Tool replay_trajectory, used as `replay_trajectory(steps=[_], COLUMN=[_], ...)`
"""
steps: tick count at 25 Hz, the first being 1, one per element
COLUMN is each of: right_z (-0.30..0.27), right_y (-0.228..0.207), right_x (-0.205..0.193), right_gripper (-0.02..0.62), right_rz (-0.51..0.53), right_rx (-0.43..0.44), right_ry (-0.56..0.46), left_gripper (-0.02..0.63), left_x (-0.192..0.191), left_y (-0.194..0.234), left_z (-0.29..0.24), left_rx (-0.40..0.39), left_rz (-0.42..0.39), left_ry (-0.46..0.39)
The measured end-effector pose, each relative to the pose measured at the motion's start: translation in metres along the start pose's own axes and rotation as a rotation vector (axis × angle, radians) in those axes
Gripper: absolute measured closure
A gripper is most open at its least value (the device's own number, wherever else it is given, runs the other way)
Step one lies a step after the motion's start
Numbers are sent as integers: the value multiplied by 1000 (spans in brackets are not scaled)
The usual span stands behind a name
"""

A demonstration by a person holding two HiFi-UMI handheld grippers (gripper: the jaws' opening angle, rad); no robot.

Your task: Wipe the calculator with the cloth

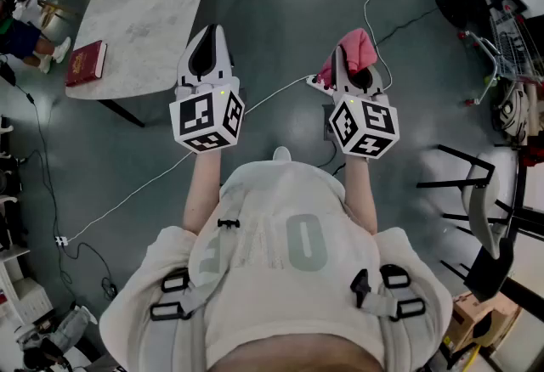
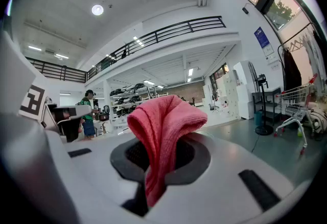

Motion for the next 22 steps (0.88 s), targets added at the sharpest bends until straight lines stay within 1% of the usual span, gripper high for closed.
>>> replay_trajectory(steps=[9,13,16,20,22], right_z=[-12,-16,-25,-39,-47], right_y=[-3,-7,-13,-13,-18], right_x=[1,1,7,9,10], right_gripper=[543,543,541,540,540], right_rz=[12,-18,-41,-17,-13], right_rx=[-1,17,24,52,47], right_ry=[-18,-24,-37,-34,-45], left_gripper=[577,577,577,577,577], left_x=[0,-3,-3,-6,-8], left_y=[5,6,7,14,13], left_z=[-15,-21,-29,-45,-58], left_rx=[-3,-4,-12,-6,-12], left_rz=[-10,8,-2,21,12], left_ry=[-14,-1,3,3,-4])
Point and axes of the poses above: the fingertips, and each gripper's own axes: z backward along the fingers, y to its left, x out of its top, the point moved 8 cm from there along z, backward along the fingers, and after that the axes turned 5 degrees about x, right-handed, at the moved point
